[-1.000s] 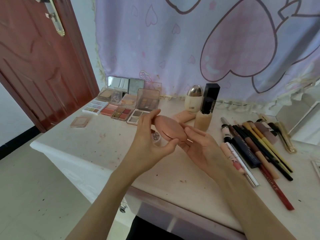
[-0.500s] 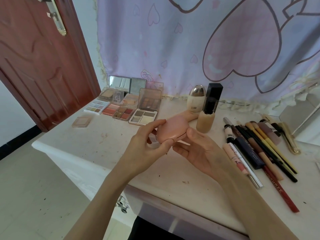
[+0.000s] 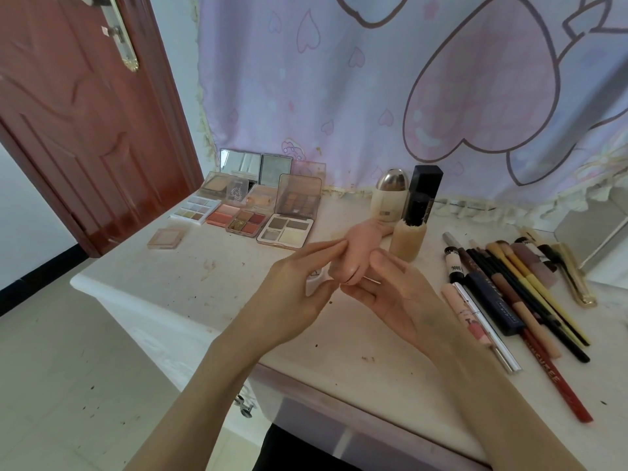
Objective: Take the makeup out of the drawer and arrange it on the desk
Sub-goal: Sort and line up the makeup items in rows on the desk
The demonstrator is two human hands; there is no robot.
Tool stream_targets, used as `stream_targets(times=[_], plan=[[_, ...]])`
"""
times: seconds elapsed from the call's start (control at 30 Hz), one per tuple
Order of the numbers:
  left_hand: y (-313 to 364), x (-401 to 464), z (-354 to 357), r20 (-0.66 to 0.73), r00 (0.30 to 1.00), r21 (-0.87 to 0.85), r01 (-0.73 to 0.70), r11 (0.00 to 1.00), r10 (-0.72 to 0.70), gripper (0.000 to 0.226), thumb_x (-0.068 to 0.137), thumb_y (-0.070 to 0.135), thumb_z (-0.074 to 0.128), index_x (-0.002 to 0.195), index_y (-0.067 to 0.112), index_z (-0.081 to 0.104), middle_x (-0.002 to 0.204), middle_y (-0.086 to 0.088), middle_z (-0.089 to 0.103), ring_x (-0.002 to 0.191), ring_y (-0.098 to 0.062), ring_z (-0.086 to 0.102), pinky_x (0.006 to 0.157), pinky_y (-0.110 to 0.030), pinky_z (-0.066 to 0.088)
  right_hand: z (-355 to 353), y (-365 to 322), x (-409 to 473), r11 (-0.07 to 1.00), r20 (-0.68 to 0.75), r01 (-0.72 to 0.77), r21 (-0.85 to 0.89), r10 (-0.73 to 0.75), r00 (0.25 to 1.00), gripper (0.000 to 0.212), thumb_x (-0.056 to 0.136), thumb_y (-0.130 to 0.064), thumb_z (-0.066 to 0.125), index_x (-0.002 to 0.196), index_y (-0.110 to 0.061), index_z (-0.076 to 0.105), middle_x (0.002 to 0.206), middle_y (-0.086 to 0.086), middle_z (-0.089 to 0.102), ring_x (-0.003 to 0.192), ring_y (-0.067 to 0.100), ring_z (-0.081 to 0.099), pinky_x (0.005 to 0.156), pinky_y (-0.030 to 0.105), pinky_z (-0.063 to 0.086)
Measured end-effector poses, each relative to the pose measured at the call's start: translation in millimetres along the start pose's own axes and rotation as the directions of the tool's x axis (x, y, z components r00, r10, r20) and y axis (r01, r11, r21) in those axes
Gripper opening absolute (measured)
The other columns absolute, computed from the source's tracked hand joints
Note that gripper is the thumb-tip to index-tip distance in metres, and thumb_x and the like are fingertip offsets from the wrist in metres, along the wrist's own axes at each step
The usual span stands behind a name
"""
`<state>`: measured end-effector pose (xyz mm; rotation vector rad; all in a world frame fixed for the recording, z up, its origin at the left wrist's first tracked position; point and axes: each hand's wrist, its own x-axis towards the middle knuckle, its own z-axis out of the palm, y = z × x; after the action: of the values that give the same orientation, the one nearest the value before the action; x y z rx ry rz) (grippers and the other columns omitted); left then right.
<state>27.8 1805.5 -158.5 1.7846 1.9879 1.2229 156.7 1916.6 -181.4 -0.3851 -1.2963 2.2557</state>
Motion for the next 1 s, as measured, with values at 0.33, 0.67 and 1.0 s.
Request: stream_targets(times=[0.33, 0.67, 1.0], plan=[[9, 5, -3, -0.018, 0.968, -0.344, 0.228, 0.911, -0.249, 0.043, 0.077, 0.053, 0.054, 0.111, 0.028, 0.062, 0.102, 0.012, 0.068, 0.094, 0.001, 0.063, 0.089, -0.031, 0.052, 7, 20, -2, 0.786, 0.085, 0.372, -0.493, -0.382, 0.92, 0.07, 0.075, -0.002, 0.068, 0.134, -0.024, 0.038, 0.132, -0.015, 0.051, 0.131, 0.007, 0.041, 0.105, 0.037, 0.041], [3, 0, -4, -0.037, 0.985, -0.264, 0.152, 0.953, -0.168, 0.05, 0.078, 0.024, 0.072, 0.123, 0.031, 0.053, 0.114, 0.009, 0.057, 0.096, -0.004, 0.06, 0.083, -0.017, 0.05, 4, 7, -1, 0.981, 0.01, 0.154, -0.121, -0.154, 0.988, 0.052, 0.083, -0.031, 0.059, 0.131, -0.013, 0.049, 0.121, 0.01, 0.064, 0.113, 0.027, 0.06, 0.09, 0.029, 0.052], [3, 1, -16, 0.046, 0.999, -0.077, -0.014, 0.997, 0.017, 0.041, 0.081, 0.027, 0.069, 0.12, 0.032, 0.06, 0.12, 0.02, 0.057, 0.109, 0.008, 0.052, 0.092, -0.012, 0.042, 0, -1, -2, 0.998, 0.049, 0.049, -0.04, -0.047, 0.998, 0.061, 0.054, -0.035, 0.088, 0.106, -0.009, 0.069, 0.113, 0.013, 0.066, 0.105, 0.026, 0.064, 0.08, 0.027, 0.054]])
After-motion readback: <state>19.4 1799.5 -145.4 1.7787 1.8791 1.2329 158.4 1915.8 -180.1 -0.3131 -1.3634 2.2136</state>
